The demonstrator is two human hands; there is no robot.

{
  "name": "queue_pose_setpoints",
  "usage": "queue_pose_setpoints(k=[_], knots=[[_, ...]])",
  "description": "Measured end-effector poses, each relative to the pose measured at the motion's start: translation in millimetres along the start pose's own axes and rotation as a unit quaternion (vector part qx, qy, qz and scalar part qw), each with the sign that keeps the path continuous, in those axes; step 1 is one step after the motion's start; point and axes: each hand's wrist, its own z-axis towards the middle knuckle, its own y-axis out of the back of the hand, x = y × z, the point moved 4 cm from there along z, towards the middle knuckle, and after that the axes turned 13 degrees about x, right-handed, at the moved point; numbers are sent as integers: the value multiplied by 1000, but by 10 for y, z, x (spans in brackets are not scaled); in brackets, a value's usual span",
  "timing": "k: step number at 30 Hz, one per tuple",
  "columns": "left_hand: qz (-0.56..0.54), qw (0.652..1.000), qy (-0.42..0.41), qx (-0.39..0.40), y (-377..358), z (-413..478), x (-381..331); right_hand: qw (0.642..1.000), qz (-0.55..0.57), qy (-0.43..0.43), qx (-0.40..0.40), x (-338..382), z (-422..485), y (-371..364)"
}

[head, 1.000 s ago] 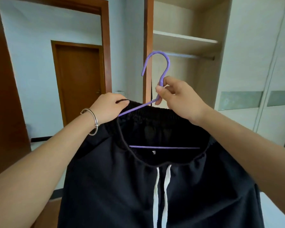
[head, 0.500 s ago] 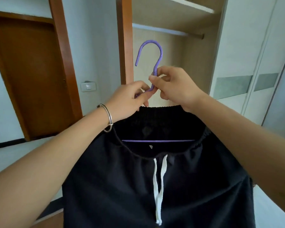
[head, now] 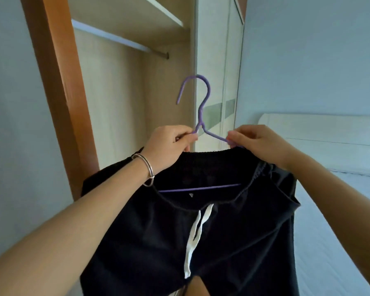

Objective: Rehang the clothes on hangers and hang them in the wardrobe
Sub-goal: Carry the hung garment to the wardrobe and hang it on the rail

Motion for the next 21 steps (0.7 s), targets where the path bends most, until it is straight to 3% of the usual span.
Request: queue_pose_setpoints(k=[3,12,18,21], knots=[[-19,999,-27,23,-141,309,120,997,-40,-59,14,-225,-68,71],[-15,997,-79,-9,-277,1309,407,996,-67,-53,-19,-647,133,459],[-16,992,-115,-55,-139,1952,463,969,-127,-25,-211,-676,631,793],[9,989,-118,-86,-13,2177,606,958,-108,2,-265,-609,938,840]])
